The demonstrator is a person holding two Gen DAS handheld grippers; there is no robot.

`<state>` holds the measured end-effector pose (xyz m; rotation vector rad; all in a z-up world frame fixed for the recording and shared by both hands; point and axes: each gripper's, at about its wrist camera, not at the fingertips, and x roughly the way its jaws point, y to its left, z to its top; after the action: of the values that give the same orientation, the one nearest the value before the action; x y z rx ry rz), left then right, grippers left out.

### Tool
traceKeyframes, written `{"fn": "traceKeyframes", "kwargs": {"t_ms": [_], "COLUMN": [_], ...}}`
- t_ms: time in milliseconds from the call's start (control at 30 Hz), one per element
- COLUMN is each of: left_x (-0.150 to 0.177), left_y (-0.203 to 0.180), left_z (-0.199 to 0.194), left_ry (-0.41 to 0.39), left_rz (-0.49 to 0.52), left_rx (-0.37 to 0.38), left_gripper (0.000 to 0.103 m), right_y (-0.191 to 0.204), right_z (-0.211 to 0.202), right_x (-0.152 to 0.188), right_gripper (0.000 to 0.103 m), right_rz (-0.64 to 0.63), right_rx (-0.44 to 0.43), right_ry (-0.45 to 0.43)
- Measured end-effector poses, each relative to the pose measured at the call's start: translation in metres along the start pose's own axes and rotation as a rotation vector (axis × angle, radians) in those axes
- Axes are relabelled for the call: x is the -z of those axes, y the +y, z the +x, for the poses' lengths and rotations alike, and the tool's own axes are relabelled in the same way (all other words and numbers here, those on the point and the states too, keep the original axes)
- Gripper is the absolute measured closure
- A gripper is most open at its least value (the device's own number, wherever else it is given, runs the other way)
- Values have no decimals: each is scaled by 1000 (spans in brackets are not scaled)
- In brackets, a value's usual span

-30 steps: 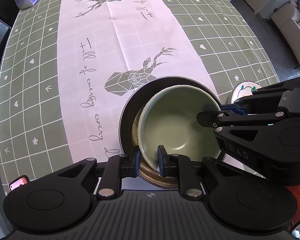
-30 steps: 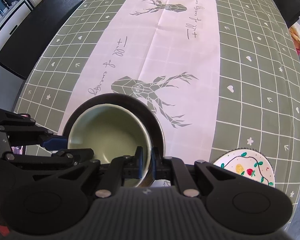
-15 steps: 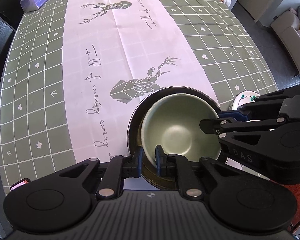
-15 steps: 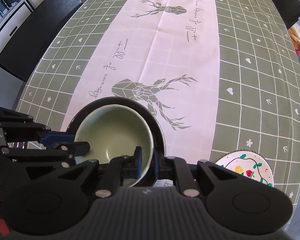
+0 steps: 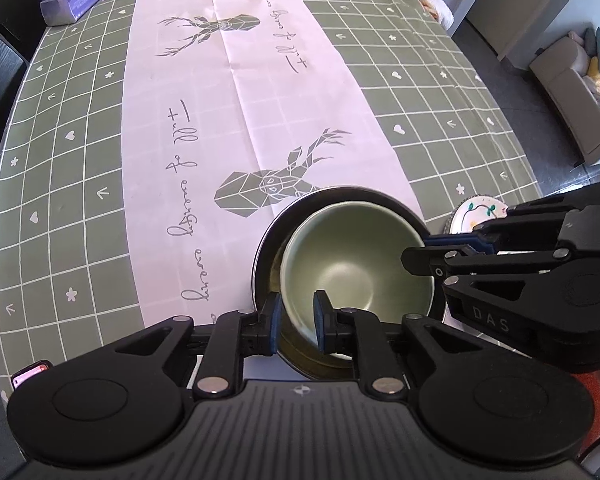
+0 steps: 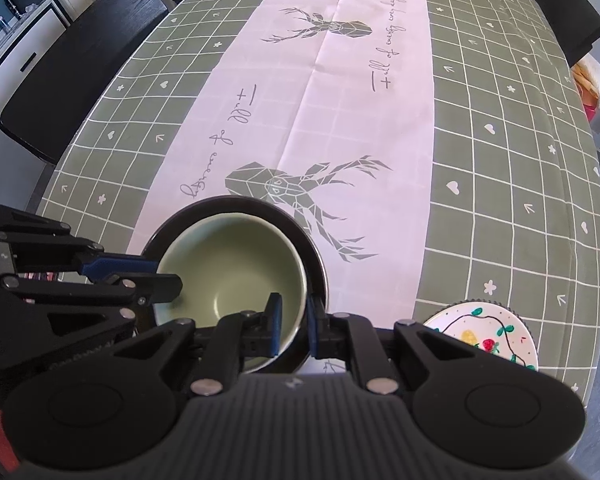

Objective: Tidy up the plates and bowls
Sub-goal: 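Lower the pale green bowl into the stack, keeping the left gripper closed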

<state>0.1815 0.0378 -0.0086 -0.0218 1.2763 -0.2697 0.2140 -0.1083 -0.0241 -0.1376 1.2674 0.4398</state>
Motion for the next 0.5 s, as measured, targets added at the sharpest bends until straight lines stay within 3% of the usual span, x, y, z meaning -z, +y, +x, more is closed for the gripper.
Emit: {"fn": "traceKeyframes", "kwargs": {"t_ms": [267, 367, 500], "left_x": [0, 0, 1], "left_y": [1, -2, -6], "left_z": [-14, -22, -33], "left_ry": [-54, -92, -147], "left_rz": [12, 25, 43], "left_rx": [46, 69, 78], "left_gripper": [83, 76, 69], "right_y": [-12, -14, -17], "right_z": [3, -9, -31], "right_x": [-1, 0, 1], "right_gripper": [97, 93, 66], "right_rz": [67, 68, 62], "right_rx": [-81, -93, -93], "right_ry": [8, -37, -114]}}
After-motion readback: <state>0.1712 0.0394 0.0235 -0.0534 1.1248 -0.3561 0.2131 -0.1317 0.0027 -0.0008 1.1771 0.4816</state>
